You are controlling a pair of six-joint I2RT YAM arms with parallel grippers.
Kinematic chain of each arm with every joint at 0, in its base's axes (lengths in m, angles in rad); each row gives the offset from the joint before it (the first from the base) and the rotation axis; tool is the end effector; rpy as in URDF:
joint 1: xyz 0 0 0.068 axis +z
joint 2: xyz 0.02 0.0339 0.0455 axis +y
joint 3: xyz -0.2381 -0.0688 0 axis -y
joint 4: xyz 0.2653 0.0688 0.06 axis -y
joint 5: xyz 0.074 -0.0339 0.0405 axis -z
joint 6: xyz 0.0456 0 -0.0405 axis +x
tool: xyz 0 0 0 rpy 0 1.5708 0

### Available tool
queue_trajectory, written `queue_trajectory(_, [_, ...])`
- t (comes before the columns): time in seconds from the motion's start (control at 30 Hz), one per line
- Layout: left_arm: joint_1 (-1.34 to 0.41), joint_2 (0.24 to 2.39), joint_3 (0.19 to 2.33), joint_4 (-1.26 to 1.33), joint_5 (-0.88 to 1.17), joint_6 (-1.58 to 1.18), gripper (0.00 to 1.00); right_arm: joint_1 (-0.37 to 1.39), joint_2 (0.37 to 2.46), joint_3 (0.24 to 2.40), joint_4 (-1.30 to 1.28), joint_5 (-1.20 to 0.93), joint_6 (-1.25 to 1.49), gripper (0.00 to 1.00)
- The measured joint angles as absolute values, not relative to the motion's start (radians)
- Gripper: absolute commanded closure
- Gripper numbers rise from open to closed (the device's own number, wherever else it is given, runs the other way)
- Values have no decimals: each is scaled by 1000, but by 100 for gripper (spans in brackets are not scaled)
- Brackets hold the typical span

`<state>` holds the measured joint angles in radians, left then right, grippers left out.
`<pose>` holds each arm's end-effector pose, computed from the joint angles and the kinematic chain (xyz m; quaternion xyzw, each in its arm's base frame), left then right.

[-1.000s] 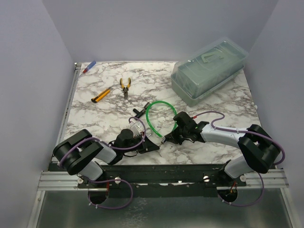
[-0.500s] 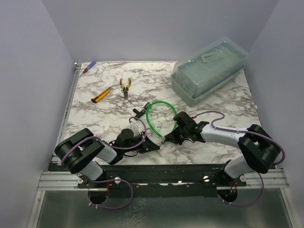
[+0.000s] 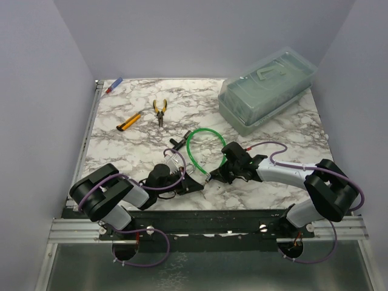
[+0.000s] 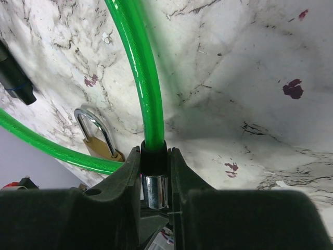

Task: Unlock with the key

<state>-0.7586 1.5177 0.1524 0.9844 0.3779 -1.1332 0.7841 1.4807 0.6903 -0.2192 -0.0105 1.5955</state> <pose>0.1541 -0.1692 0.0605 -0.0480 0.8188 -0.5375 0.1959 0.2061 0.2062 0.1031 0.3779 0.8835 0.2589 0.0983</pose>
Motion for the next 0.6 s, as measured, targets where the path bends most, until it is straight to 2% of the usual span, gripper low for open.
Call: queue_trajectory(0.6, [-747,1607,165,1068,402,-1232,100,778,1477,678,-205,1,1596,100])
